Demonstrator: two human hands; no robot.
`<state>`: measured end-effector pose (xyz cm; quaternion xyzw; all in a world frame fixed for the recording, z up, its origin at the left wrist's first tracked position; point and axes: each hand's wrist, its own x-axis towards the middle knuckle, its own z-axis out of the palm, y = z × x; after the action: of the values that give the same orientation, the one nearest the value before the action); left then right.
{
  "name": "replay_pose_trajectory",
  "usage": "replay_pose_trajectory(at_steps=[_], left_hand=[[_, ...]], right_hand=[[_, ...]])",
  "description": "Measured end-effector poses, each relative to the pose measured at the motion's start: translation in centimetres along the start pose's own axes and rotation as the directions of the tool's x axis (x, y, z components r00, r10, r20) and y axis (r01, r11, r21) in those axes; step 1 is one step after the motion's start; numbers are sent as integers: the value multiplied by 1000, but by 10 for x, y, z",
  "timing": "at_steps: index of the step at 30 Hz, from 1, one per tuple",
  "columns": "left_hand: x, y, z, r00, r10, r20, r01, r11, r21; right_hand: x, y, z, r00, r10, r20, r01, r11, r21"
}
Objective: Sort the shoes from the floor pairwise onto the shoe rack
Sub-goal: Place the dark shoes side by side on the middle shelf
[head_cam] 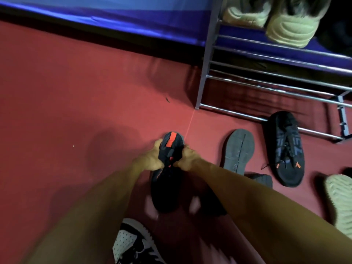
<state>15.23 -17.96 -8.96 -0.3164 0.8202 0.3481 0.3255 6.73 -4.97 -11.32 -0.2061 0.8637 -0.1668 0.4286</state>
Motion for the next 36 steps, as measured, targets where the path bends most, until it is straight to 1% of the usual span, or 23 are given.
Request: replay_pose_trajectory(at_steps=[4, 7, 16, 19, 21, 24, 26, 28, 30, 31, 33, 34, 36], left_hand=[[-17, 18, -7, 998, 58, -27, -60, 996, -62], [-32, 42, -13, 993, 102, -53, -106, 993, -59], [-106, 158, -24, 958, 276, -84, -276, 961, 7], [-134, 201, -21, 938, 330, -106, -329, 944, 33], [-151, 226, -19, 929, 356, -102, -353, 934, 46], [-180, 266, -14, 918, 383, -97, -371, 920, 126], [-203, 294, -11, 904, 421, -83, -402, 899, 175], [-224, 319, -9, 879, 472, -71, -449, 868, 212], [-237, 339, -10, 847, 522, -101, -483, 835, 262], [-237, 346, -12, 833, 540, -122, -495, 825, 272], [-225, 358, -16, 793, 594, -134, -556, 796, 238], [-224, 360, -16, 781, 608, -140, -572, 787, 230], [-222, 358, -18, 771, 618, -157, -575, 780, 246]], right_hand=[[-17, 4, -20, 998, -18, -64, 22, 998, 55], [-40, 8, -46, 992, -54, -115, 61, 997, 53], [-146, 37, -149, 958, -96, -271, 117, 991, 66], [-187, 56, -182, 942, -69, -328, 97, 993, 68], [-212, 65, -200, 932, -81, -355, 103, 994, 45], [-254, 76, -226, 915, -95, -391, 102, 995, -4], [-279, 88, -244, 900, -97, -424, 107, 994, -1], [-301, 104, -261, 891, -94, -444, 144, 987, 78], [-326, 115, -274, 864, -95, -494, 220, 954, 202], [-336, 119, -280, 851, -98, -517, 272, 923, 273], [-354, 122, -289, 841, -62, -538, 334, 841, 426], [-357, 124, -292, 852, -24, -523, 320, 813, 485], [-356, 126, -298, 892, 60, -447, 222, 803, 552]])
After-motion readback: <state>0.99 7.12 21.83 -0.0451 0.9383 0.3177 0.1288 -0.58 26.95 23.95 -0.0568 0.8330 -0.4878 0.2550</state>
